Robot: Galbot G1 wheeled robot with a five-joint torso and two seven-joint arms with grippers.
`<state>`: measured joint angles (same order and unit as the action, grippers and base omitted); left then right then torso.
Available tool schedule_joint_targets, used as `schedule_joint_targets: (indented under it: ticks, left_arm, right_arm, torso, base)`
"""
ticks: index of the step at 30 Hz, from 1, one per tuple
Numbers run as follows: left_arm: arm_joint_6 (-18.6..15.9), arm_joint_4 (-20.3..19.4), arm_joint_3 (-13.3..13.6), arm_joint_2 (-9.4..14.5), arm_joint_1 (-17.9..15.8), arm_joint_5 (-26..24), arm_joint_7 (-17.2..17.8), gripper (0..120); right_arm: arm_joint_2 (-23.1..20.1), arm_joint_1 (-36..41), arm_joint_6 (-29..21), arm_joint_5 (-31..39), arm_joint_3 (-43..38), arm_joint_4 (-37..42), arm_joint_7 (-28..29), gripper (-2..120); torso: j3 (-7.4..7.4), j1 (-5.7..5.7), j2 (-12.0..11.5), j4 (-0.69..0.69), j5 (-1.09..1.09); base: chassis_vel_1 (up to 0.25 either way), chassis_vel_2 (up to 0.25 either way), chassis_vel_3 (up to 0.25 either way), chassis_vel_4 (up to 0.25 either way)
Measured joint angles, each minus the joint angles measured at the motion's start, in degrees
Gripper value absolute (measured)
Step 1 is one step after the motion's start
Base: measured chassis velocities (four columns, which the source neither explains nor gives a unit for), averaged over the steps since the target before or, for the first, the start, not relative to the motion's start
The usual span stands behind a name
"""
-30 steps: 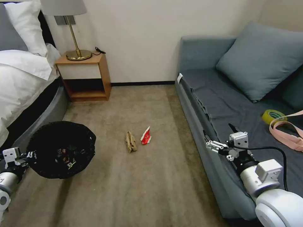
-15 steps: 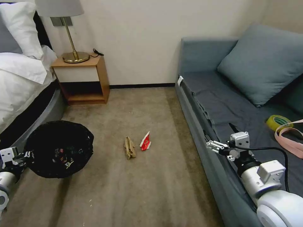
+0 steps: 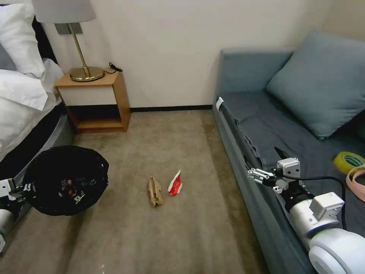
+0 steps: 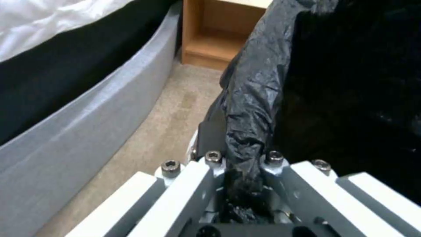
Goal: Pick up the trash bin, then pick up the garbage on the floor and place it into the trash bin.
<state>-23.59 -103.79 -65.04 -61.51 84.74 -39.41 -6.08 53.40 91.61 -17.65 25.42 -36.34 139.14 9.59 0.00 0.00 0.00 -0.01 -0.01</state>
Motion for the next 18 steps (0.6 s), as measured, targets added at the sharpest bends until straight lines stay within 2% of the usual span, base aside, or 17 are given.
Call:
schedule_joint_targets:
  ticks: [9,14,18]
  left_arm:
    - [0.1,-1.1,-0.6,-0.7,0.5,0.1,-0.2,1]
    - [0.3,-1.1,-1.2,-1.0,0.8,0.3,-0.5,1]
    - [1.2,-1.0,-1.2,-1.5,1.1,1.2,-1.0,1]
  right_arm:
    - [-0.6,-0.9,0.5,-0.2,1.2,-1.2,-0.5,100]
    - [-2.5,-3.7,0.0,0.7,3.6,-2.6,-0.2,100]
    - [-8.5,-9.9,1.8,2.9,7.3,-6.2,0.6,100]
  torso:
    - [0.00,0.00,0.0,-0.01,0.02]
    - [0.01,0.01,0.0,-0.01,0.02]
    - [0.00,0.00,0.0,0.02,0.02]
  base:
    - [-0.156,0.160,0.162,-0.156]
    - [-0.149,0.124,0.143,-0.130]
    - [-0.027,0.036,0.041,-0.033]
